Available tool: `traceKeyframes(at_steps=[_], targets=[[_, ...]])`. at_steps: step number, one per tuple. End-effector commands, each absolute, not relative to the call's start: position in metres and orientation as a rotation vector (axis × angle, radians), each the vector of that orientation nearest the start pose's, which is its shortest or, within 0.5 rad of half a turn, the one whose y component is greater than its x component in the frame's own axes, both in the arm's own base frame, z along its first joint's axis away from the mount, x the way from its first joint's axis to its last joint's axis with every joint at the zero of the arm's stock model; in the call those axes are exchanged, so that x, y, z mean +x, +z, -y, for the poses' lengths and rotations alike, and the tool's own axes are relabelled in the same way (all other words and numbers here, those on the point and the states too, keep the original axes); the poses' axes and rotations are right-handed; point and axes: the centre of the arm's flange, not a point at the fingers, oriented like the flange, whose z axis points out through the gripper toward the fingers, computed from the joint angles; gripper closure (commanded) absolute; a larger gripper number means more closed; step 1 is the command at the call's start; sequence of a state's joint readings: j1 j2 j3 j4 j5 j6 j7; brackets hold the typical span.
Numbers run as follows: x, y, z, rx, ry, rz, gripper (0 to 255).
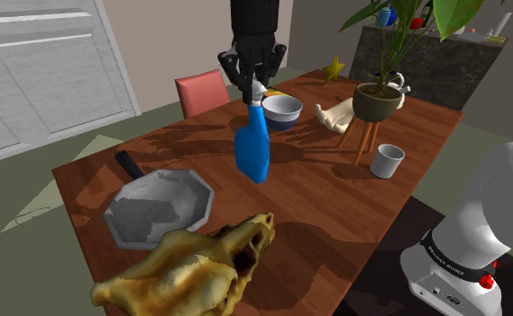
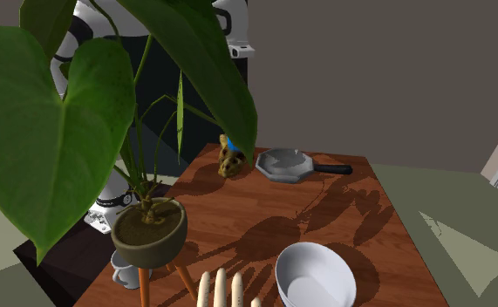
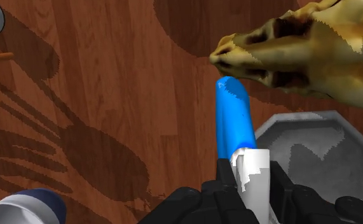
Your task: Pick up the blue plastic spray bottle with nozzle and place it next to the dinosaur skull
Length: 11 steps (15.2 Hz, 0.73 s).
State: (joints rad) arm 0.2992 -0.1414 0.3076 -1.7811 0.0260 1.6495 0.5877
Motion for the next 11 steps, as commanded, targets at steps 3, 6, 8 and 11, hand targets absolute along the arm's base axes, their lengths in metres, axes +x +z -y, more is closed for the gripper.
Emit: traceKeyframes(at_steps=[3, 6, 8, 11], targets=[[0.418, 0.583, -0.305, -3.153, -0.020, 0.023, 255], [0.418, 0.567, -0.305, -3.153, -0.020, 0.023, 255], [0.418, 0.556, -0.305, -3.153, -0.020, 0.023, 255], [0.418, 0.541, -0.305, -3.153, -0.020, 0.023, 255]])
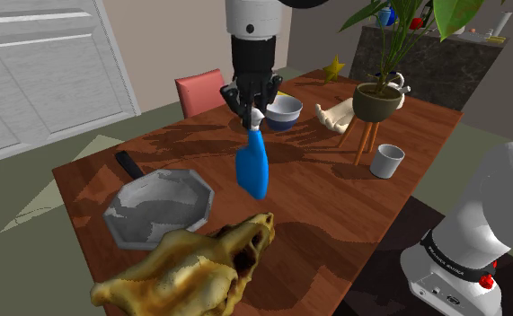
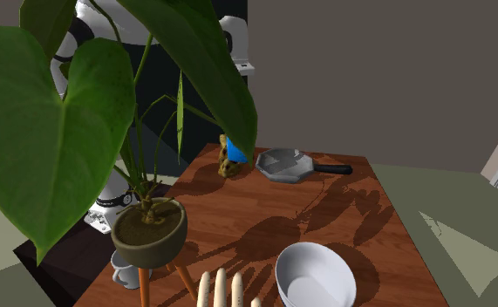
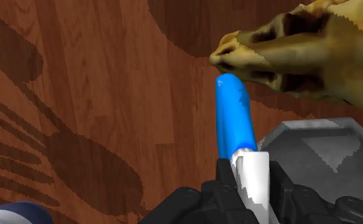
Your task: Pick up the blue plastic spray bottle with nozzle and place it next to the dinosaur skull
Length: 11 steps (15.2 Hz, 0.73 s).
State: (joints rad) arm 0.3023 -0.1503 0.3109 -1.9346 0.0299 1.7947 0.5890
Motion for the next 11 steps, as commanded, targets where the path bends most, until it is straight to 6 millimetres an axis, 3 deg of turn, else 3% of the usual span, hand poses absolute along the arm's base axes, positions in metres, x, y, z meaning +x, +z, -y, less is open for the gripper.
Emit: traceKeyframes(at_steps=[1, 11], targets=[[0.418, 0.535, -0.305, -3.153, -0.020, 0.023, 255], [0.418, 0.482, -0.305, -3.153, -0.020, 0.023, 255]])
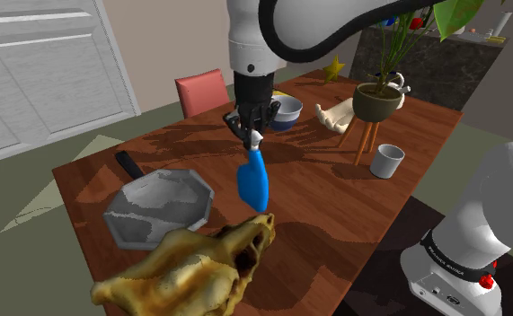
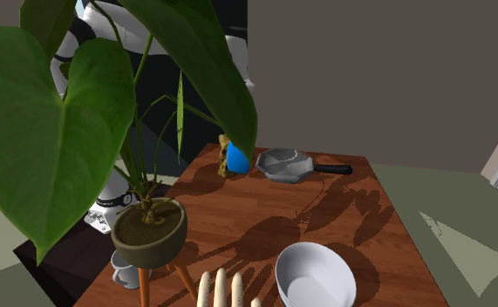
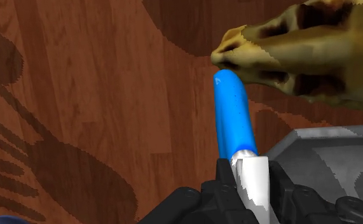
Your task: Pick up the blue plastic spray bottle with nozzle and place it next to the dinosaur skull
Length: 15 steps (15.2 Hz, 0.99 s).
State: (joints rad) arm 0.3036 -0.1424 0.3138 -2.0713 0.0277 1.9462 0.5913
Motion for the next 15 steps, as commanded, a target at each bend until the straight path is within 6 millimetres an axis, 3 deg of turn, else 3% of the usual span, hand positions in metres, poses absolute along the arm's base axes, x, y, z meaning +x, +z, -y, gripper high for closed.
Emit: traceKeyframes(at_steps=[1, 10, 15], targets=[[0.418, 0.477, -0.305, -3.153, -0.020, 0.023, 255], [0.418, 0.431, -0.305, -3.153, -0.020, 0.023, 255], [0.418, 0.431, -0.305, -3.153, -0.020, 0.023, 255]])
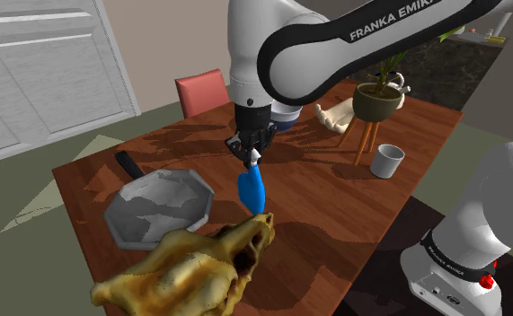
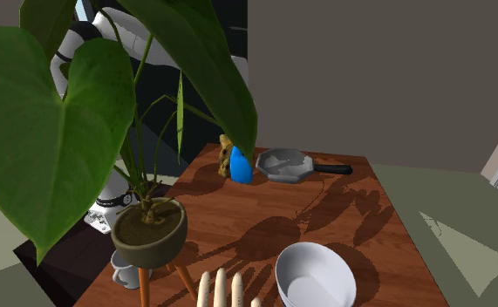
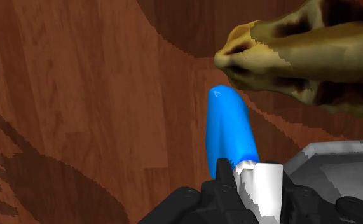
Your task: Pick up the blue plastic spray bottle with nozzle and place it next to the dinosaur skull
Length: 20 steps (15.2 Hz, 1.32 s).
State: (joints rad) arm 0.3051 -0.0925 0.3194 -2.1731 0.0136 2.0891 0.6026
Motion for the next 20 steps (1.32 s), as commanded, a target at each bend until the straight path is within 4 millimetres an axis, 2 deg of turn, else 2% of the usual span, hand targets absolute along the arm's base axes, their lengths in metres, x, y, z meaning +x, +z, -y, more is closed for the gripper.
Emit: traceKeyframes(at_steps=[1, 2, 3, 8, 12, 20], targets=[[0.418, 0.431, -0.305, -3.153, -0.020, 0.023, 255], [0.418, 0.431, -0.305, -3.153, -0.020, 0.023, 255], [0.418, 0.431, -0.305, -3.153, -0.020, 0.023, 0], [0.418, 0.431, -0.305, -3.153, -0.020, 0.023, 0], [0.417, 0.481, -0.306, -3.153, -0.020, 0.023, 0], [0.417, 0.481, -0.306, -3.153, -0.020, 0.023, 0]])
